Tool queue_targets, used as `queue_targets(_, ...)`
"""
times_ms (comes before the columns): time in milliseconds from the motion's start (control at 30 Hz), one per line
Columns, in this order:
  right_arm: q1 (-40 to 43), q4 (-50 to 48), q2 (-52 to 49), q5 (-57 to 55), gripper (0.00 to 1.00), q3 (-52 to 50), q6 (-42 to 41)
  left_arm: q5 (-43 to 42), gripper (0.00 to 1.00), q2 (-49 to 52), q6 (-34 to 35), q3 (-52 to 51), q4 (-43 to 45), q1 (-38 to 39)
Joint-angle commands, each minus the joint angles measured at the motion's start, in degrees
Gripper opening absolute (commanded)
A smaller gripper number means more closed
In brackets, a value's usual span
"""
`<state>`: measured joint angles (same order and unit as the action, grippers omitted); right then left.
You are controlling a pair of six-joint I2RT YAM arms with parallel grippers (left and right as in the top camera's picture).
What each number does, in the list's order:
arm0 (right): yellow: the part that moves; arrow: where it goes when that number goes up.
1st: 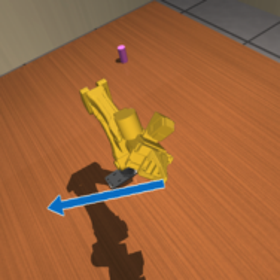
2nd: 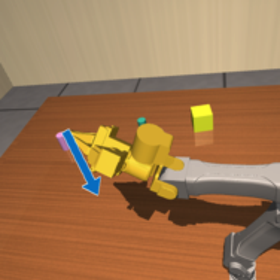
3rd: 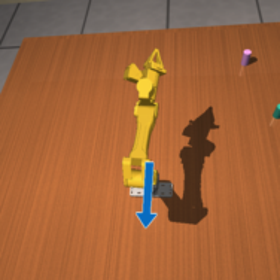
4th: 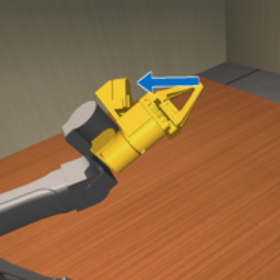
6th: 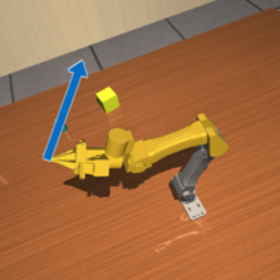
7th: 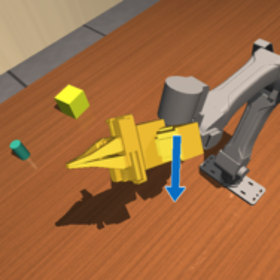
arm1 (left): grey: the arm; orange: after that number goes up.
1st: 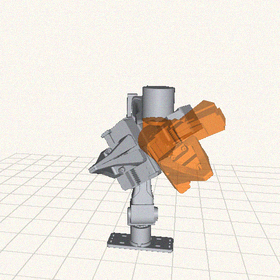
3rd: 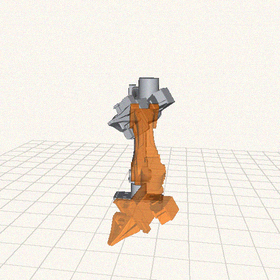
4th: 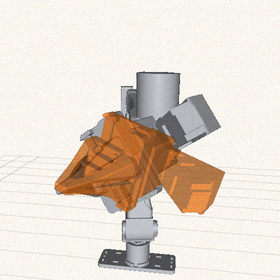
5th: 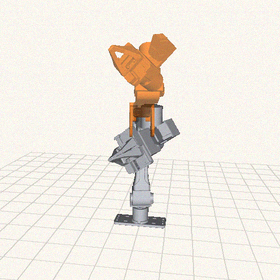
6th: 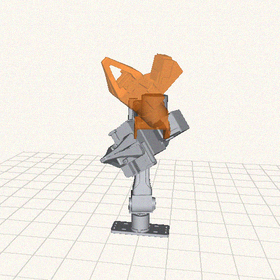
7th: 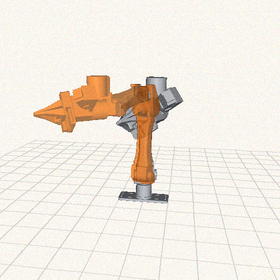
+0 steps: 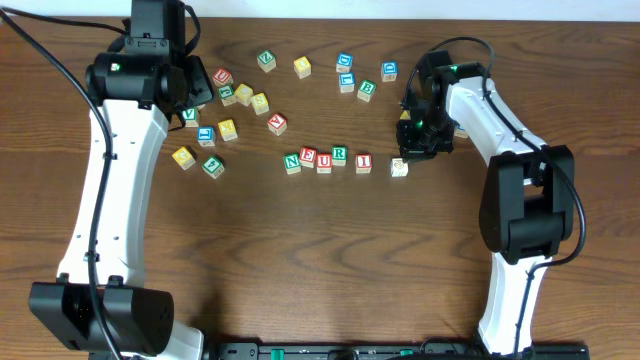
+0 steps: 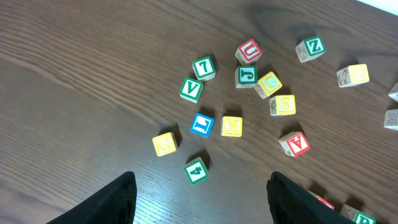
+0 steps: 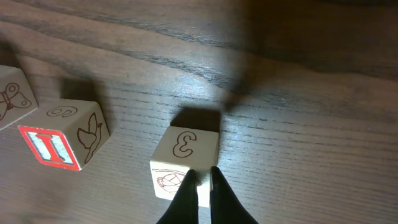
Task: Spell out NEURIPS
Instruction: 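Open the right gripper and raise it toward the upper right blocks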
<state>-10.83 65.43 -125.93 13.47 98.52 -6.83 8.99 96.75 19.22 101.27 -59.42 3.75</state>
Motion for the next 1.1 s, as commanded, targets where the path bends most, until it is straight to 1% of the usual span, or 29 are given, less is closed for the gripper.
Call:
queue_targets(0,0.4,0.1,-0.9,-1.2,0.04,-1.9,-0.4,0.7,0.66,-0.5,-0.5,-0.6,-0.1,-0.2)
queue_targets(400,5.6,1.7,-0.9,-1.6,0.04,-1.9,1.4,0.7,0.66,-0.5,-0.5,-0.6,-0.1,-0.2)
queue_targets(600,6.0,1.6,-0.9,-2.5,0.04,-1.9,1.8,0.7,0.67,-0.5,-0.6,-0.6,-0.1,-0.2)
queue_targets(700,6.2,1.7,-0.9,-2.4,0.03,-1.4,1.7,0.7,0.66,-0.5,-0.6,-0.6,-0.1,-0.2)
queue_targets(833,6.3,4.2,-0.9,-2.2,0.02,1.1,1.8,0.7,0.66,-0.5,-0.5,-0.6,-0.1,-0.2)
queue_targets(1067,5.8,6.6,-0.9,-2.4,0.06,1.4,1.7,0.7,0.66,-0.5,-0.5,-0.6,-0.1,-0.2)
